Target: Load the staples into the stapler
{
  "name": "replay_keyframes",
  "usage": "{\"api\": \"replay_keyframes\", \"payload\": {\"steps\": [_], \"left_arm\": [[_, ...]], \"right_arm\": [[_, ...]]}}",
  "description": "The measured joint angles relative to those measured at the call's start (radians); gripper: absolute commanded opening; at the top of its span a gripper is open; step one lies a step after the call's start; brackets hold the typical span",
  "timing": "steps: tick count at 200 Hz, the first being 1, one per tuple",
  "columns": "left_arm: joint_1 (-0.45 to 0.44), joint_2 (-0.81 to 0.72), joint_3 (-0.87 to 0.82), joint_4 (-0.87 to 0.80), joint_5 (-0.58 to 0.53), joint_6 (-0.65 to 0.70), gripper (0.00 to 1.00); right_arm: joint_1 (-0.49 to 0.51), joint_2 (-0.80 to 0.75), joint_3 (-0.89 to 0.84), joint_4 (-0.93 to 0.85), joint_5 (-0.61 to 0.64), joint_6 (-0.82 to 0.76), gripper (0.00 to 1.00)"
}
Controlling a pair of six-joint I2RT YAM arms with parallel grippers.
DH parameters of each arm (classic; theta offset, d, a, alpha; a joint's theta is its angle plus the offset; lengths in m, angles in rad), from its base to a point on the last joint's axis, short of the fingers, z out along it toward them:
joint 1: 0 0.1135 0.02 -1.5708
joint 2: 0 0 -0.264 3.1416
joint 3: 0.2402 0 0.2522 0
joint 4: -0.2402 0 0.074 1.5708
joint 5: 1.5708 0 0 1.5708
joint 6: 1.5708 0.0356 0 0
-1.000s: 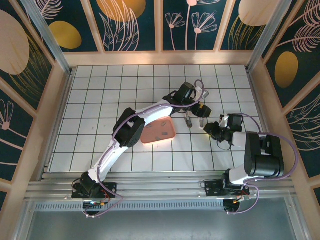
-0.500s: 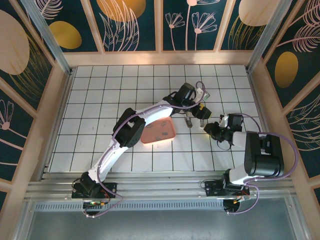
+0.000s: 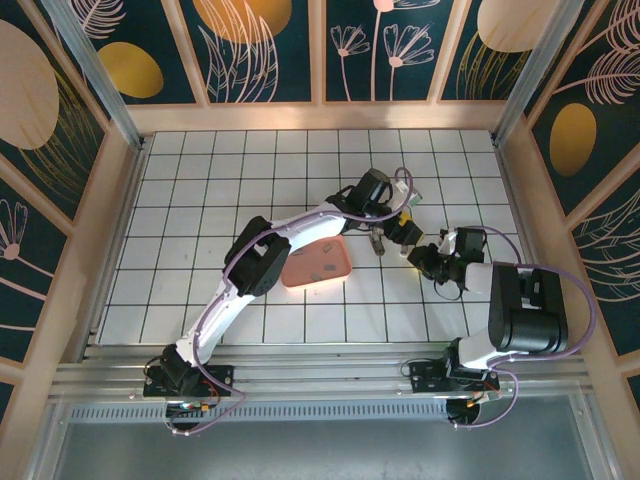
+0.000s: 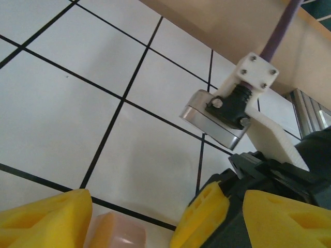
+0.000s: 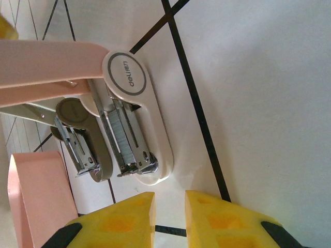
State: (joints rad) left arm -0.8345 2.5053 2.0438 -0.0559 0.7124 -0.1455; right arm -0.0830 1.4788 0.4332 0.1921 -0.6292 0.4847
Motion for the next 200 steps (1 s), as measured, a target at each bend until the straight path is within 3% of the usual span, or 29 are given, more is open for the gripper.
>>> {"api": "replay_keyframes", "payload": {"steps": [105,200], "left_arm": [[-0.024,-0.048,-0.092,-0.011,0.021,0.071,0.76],[-0.024,-0.097,-0.178,-0.025,-0.014,0.09,0.76]], "right_arm": [[0.002,0.003,0.005,-0.005,0.0,0.0,0.23],[0.02,-0.041,0.009,-0.044,0.051,-0.011,0.3]]}}
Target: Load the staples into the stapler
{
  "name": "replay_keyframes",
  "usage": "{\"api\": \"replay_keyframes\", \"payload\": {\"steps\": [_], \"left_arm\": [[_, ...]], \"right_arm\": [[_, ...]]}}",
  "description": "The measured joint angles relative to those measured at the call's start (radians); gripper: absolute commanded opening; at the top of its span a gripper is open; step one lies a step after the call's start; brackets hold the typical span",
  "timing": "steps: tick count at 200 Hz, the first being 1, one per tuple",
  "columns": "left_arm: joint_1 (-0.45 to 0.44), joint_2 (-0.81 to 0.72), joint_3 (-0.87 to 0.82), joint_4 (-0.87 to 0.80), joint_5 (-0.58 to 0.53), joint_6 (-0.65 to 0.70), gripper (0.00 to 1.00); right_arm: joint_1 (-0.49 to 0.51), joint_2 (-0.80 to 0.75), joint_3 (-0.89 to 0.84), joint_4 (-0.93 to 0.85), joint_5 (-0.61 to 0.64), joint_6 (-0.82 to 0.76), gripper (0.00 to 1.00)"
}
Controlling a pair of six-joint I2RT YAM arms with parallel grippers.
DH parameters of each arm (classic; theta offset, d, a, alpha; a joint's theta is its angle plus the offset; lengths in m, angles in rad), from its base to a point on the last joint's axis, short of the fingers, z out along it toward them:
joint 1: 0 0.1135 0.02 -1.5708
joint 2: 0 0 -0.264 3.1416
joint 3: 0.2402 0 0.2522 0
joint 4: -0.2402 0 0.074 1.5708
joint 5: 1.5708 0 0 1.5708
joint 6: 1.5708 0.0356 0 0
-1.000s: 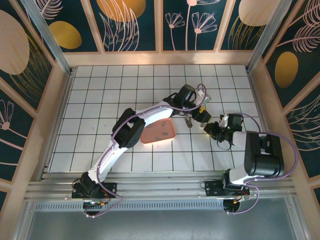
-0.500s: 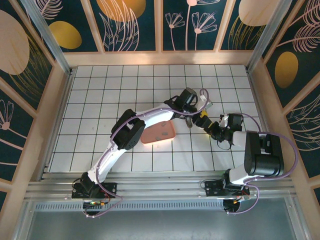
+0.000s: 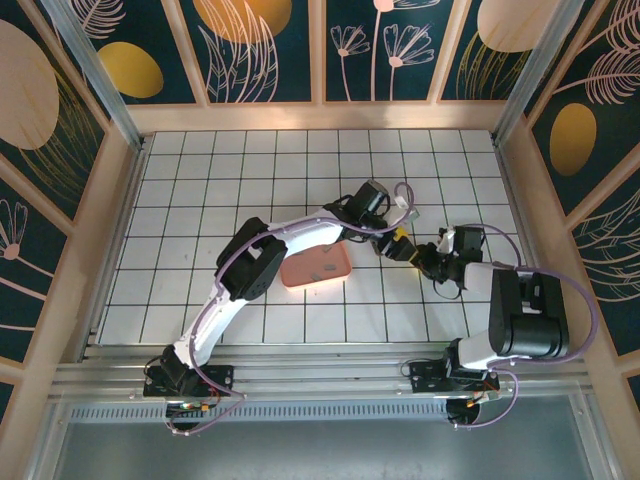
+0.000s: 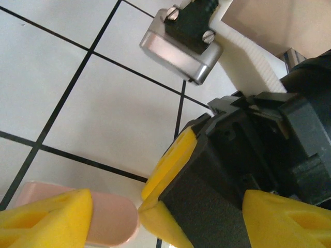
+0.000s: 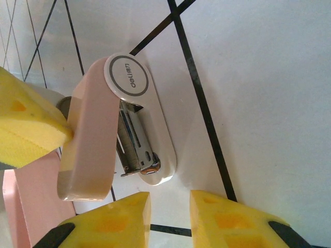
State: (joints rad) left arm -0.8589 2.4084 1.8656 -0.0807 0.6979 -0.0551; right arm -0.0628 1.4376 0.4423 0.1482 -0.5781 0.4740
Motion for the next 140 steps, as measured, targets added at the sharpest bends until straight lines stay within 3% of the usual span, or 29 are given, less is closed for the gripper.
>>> {"api": "replay_keyframes", "payload": {"steps": [77,140], "left_arm": [[0.0,-0.087,-0.038,0.04,-0.117,-0.08,0.81],[0.023,-0.253,-0.181,0.138,-0.262,-0.2,0.82]], "right_arm": [[-0.001,-0.161,0.092,-0.184,0.089,-0.051,0.35],[0.019,-0.152,0.249,-0.32,0.153,-0.114,0.36]]}}
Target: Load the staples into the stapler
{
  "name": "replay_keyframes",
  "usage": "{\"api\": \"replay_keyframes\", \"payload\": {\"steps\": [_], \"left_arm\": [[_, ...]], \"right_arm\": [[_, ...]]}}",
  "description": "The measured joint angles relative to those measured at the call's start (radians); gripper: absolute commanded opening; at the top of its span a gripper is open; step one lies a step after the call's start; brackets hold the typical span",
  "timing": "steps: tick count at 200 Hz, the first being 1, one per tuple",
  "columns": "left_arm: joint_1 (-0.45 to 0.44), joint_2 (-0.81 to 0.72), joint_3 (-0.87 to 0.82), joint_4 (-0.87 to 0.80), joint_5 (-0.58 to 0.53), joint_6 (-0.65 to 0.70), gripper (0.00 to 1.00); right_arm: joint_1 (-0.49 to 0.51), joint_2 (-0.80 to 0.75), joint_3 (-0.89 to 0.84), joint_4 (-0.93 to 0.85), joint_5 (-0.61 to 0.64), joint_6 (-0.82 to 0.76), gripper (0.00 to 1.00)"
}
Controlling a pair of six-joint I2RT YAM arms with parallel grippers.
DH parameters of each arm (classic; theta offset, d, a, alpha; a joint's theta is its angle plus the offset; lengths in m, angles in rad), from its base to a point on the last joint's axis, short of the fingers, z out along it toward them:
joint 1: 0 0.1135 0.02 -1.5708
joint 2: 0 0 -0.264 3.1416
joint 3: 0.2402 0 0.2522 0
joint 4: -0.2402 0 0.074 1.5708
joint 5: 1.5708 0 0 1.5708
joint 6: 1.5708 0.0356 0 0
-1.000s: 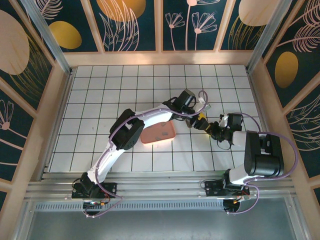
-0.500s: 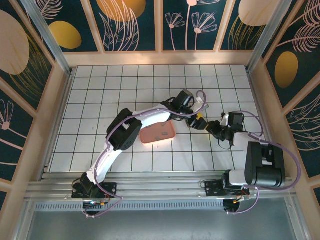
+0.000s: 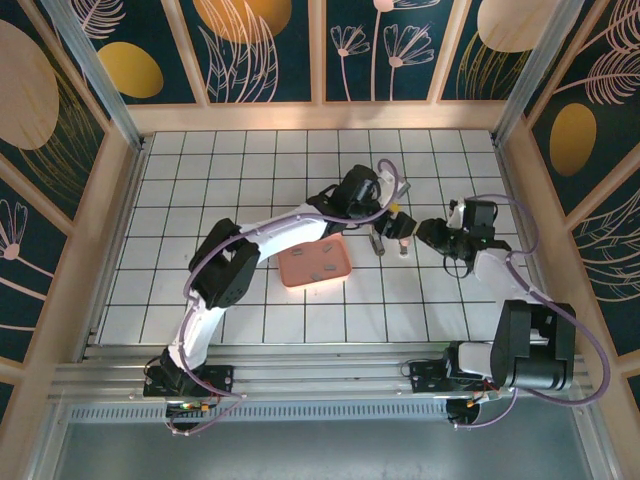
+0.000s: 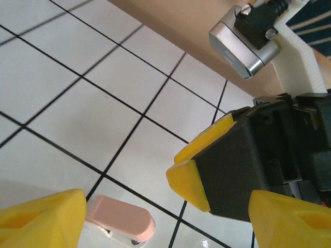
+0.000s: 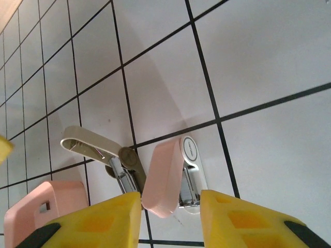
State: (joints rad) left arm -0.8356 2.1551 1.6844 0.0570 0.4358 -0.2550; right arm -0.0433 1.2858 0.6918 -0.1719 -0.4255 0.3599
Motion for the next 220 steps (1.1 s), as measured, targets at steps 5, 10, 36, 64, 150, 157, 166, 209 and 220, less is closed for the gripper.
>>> {"api": "replay_keyframes", "payload": {"steps": [5,10,36,64,150,157,166,209,220], "left_arm": [[0.006,-0.012,-0.016,0.006,-0.006,-0.01,0.82],[0.013,-0.025,-0.034,0.015,-0.016,-0.022,0.82],[0.057,-0.088,-0.139,0.055,-0.06,-0.067,0.83],[0.095,-0.137,-0.225,0.078,-0.095,-0.093,0.83],[0.104,-0.153,-0.285,0.126,-0.103,-0.121,0.83],[0.104,-0.153,-0.285,0.126,-0.102,-0.121,0.83],[0.104,-0.153,-0.285,0.125,-0.1,-0.121,0.83],[0.104,-0.153,-0.285,0.125,-0.1,-0.121,0.83],[0.104,-0.153,-0.285,0.125,-0.1,-0.121,0.82]], "right_arm": [[0.005,0.007,0.011,-0.01,0.006,-0.006,0.36],[0.011,0.014,0.022,-0.018,0.011,-0.009,0.36],[0.047,0.07,0.067,-0.044,0.034,-0.022,0.36],[0.087,0.136,0.105,-0.074,0.063,-0.038,0.35],[0.116,0.214,0.122,-0.098,0.111,-0.066,0.31],[0.116,0.216,0.121,-0.098,0.113,-0.067,0.31],[0.116,0.217,0.117,-0.098,0.114,-0.067,0.31],[0.116,0.217,0.097,-0.094,0.119,-0.067,0.31],[0.116,0.217,0.097,-0.093,0.119,-0.067,0.31]]}}
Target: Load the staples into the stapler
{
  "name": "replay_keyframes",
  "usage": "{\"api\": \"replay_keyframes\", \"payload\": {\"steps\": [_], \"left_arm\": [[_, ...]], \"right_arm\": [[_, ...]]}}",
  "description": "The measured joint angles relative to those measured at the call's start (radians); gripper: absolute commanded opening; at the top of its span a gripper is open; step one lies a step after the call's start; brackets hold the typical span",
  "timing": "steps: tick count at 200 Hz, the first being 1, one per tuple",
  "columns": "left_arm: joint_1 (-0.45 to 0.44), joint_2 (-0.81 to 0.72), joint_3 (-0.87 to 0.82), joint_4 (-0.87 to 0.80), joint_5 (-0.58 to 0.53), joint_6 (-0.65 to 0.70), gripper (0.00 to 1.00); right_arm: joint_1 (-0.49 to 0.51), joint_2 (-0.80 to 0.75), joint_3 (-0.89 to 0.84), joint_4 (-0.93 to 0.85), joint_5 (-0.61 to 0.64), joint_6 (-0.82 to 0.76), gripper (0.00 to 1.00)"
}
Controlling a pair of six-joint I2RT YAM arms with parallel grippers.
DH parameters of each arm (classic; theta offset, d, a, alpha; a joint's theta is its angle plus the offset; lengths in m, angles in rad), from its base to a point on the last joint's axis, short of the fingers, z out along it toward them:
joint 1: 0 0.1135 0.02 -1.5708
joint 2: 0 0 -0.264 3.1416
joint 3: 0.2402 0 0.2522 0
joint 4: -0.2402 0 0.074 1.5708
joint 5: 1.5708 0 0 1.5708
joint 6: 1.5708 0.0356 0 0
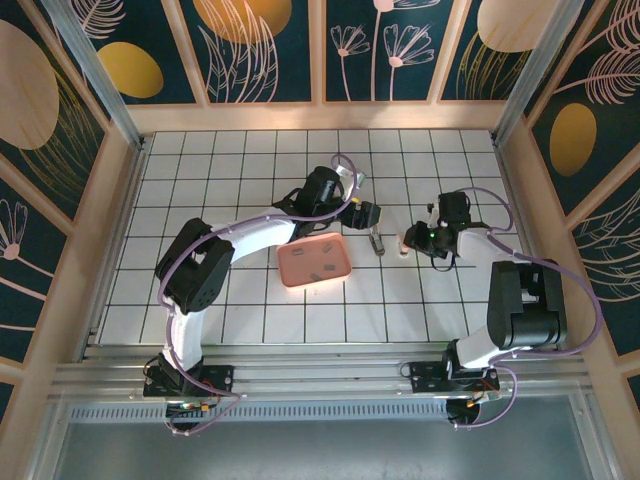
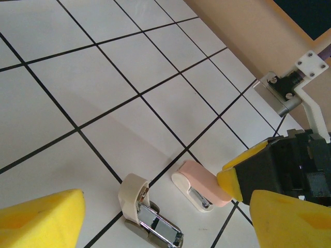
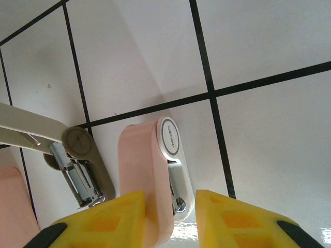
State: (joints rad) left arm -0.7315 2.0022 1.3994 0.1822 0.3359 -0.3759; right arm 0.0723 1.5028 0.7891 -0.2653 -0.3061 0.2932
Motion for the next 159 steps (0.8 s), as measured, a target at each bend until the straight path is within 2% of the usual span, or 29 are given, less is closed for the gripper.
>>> {"api": "replay_keyframes", "payload": {"steps": [159], "left_arm": [[0.0,0.0,0.0,0.0,0.004,0.0,0.83]], "right_arm": [[0.011,0.0,-0.02,0.027,0.025,0.0,0.25]]}}
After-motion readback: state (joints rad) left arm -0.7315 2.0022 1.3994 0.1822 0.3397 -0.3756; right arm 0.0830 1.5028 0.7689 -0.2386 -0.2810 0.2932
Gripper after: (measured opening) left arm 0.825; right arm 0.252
